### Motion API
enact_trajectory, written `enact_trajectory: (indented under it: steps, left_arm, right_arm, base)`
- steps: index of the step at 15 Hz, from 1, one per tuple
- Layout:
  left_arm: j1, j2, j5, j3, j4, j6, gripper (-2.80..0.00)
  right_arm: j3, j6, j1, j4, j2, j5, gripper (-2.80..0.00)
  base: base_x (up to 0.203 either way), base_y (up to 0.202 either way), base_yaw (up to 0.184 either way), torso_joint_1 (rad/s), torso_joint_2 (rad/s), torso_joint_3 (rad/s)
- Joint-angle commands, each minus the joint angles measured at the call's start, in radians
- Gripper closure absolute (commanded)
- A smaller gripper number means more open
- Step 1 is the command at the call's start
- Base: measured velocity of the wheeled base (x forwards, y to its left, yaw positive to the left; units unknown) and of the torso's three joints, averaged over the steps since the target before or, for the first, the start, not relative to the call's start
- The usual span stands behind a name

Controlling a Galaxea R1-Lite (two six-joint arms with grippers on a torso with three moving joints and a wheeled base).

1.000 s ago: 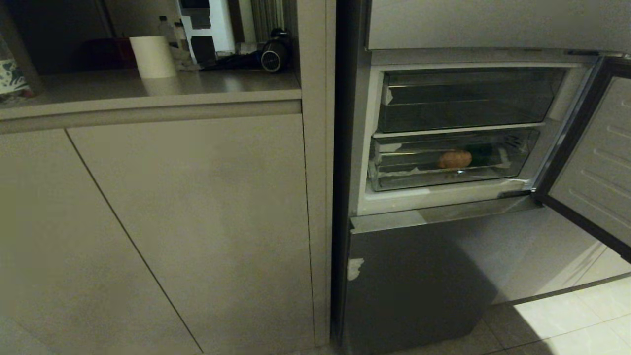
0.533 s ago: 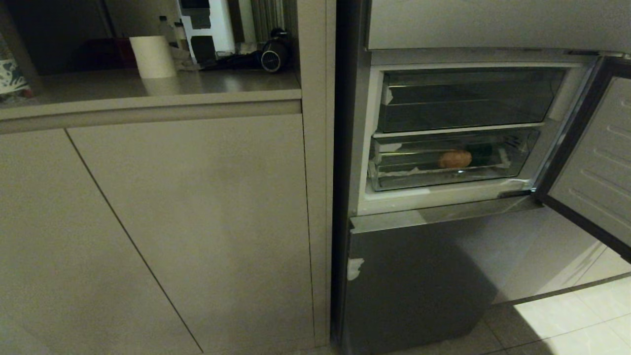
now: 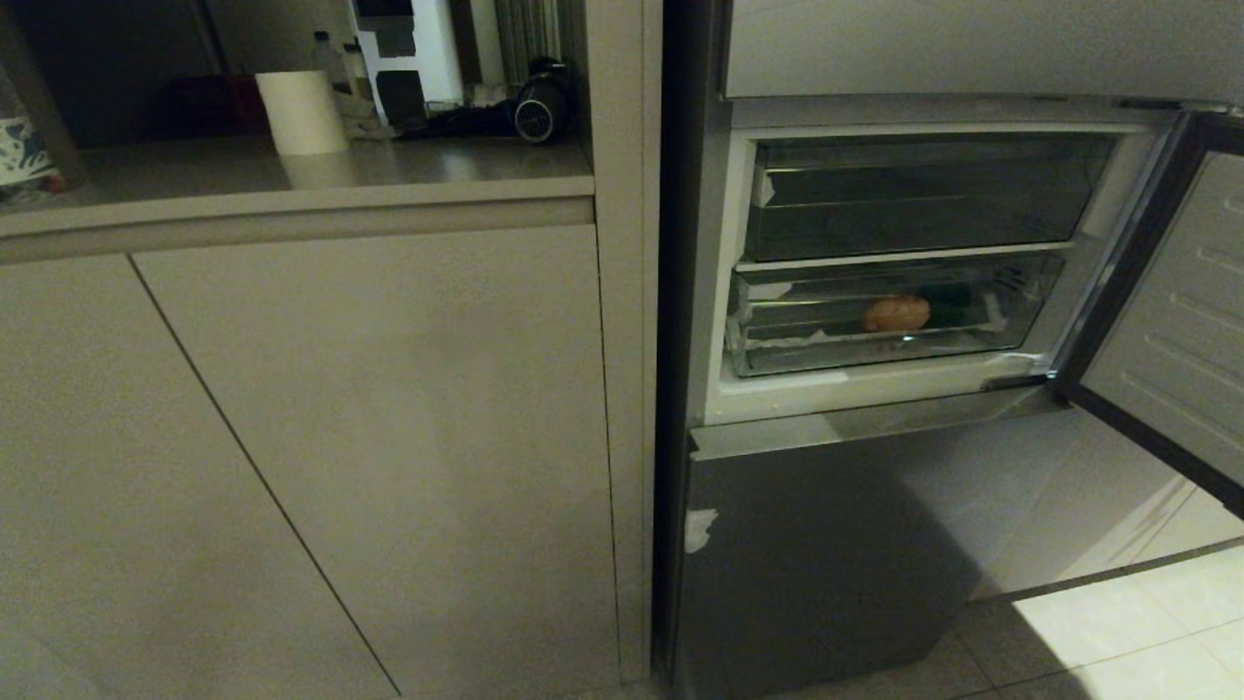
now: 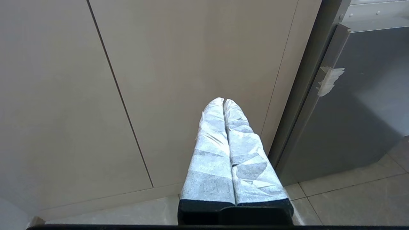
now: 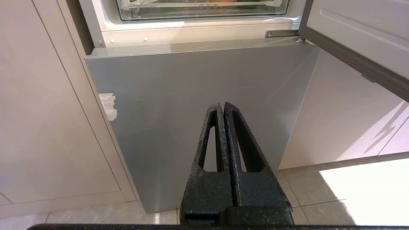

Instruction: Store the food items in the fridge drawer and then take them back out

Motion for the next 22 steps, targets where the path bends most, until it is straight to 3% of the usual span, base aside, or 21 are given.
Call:
enact_trajectory:
  steps: [1, 22]
  left_arm:
    - [0.0, 0.001, 0.0, 0.0, 0.0, 0.0, 0.0]
    - [0.0, 0.001, 0.0, 0.0, 0.0, 0.0, 0.0]
  right_arm:
    - [0.031, 0.0, 0.0, -0.001, 0.001, 0.0, 0.0]
    - [0.031, 0.002, 0.0, -0.001, 0.0, -0.001, 0.0]
  base:
    - [0.0, 0.0, 0.0, 0.0, 0.0, 0.0]
    - [0.0, 0.0, 0.0, 0.0, 0.0, 0.0]
